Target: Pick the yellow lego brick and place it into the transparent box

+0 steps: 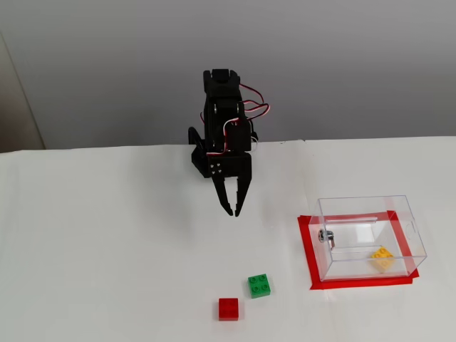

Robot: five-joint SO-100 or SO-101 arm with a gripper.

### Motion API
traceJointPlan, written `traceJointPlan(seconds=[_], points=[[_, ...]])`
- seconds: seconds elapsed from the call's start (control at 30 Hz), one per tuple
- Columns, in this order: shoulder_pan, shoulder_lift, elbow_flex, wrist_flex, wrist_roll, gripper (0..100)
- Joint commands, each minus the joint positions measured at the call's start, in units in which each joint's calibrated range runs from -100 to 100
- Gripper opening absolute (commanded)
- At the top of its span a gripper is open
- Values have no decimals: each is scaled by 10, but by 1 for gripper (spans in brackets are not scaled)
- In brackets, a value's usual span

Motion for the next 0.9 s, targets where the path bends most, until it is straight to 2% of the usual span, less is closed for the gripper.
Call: traceJointPlan(seconds=[0.0,0.33,0.87], points=[[-4,-72,76,-6,2,2],[-8,-320,270,0,-3,2],[-54,-318,373,3,-2,2]])
